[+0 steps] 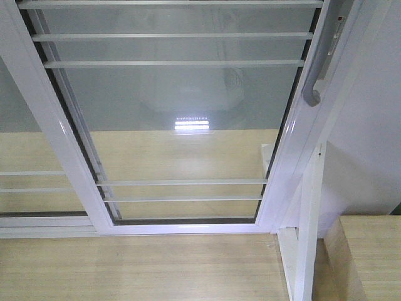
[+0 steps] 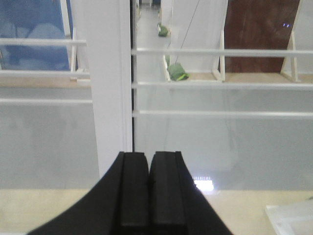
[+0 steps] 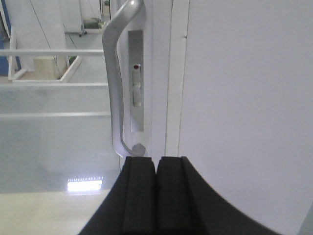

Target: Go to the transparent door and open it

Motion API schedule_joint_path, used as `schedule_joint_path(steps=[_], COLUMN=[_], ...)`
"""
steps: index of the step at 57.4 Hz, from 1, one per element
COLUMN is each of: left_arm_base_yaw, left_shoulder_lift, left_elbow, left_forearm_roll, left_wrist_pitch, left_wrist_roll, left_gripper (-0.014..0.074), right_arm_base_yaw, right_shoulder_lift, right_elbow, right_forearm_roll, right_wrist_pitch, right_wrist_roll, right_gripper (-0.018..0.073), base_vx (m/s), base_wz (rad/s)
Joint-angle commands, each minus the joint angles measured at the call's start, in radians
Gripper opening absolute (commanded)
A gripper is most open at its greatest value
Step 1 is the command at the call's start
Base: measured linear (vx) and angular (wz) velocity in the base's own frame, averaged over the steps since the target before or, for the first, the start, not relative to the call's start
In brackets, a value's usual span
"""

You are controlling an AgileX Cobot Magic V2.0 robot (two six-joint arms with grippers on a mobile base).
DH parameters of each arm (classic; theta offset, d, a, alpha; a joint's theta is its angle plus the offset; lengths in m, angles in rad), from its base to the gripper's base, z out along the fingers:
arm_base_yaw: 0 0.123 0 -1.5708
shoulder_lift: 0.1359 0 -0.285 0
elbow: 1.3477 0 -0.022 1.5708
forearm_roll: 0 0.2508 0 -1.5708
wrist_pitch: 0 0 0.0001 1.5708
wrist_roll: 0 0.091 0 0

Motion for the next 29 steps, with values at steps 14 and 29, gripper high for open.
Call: schedule_joint_path(steps=[14,29], left_arm_base_yaw=[-0.002,-0.002], left_shoulder_lift=[0.039,0.039], left_elbow=[-0.036,-0.036], left_forearm_roll=[-0.001,-0.005], left_wrist_pitch=[-0.115,-0.057], left_wrist_roll=[-0.005,0.046], left_gripper=[0.0079,0.0332], right_arm_base_yaw=[-0.005,-0.005], right_shoulder_lift=[0.120,0.137], right_elbow=[-0.035,-0.035], right_forearm_roll=[0.000,0.102], right_wrist_pitch=[-0.096,-0.113], right_wrist_roll=[-0.008,-0.008], right_gripper=[0.0170,0.0326], base_vx=[0.00,0.00], base_wz=[0.00,0.00])
